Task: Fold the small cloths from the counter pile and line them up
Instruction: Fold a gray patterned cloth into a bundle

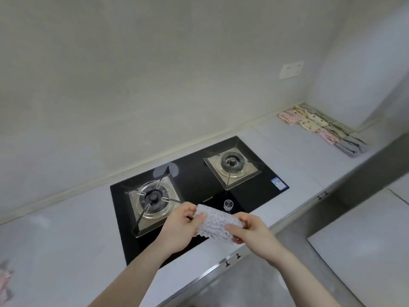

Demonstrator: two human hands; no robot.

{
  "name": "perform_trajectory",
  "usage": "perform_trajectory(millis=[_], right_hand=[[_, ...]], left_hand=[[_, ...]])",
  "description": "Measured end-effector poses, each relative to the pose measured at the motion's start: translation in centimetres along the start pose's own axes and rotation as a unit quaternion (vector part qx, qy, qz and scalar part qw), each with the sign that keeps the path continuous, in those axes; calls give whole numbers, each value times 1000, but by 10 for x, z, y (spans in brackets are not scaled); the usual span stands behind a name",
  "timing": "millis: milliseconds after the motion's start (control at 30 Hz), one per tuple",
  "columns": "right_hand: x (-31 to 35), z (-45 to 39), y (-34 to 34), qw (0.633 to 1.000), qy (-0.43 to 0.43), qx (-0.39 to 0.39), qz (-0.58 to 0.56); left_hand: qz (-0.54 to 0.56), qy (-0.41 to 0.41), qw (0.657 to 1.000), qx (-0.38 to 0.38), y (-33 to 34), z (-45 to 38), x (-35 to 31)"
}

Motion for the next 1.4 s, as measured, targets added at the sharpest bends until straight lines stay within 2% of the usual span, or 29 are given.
perform_trajectory(millis=[133,267,633,800,933,1167,1400], right_hand=[[-3,0,-52,997,-13,-66,-41],[-2,-18,-108,991,-27,-110,-76],[9,-88,-297,992,-26,-100,-66],[15,-123,-364,993,8,-100,-63],[15,-148,-396,988,27,-127,-87],[-5,-176,-452,965,62,-185,-177],[-39,-235,-530,922,118,-268,-252]], left_hand=[[-33,11,998,47,40,-41,-27],[-70,20,996,44,74,-82,-63],[-22,-46,996,-69,161,-173,-117],[-44,-90,992,-74,182,-175,-115],[-89,-92,989,-69,188,-185,-118],[-132,-73,988,-34,209,-226,-137],[-197,-49,979,-7,250,-284,-175]])
Point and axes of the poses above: each hand's wrist, its own z-axis away from the middle knuckle, its own y-axis out of the palm, x = y × z, the point moved 8 cm from there along -z, towards the middle knuckle, and after that the axes turned 8 degrees about -z, right-handed, at the moved point
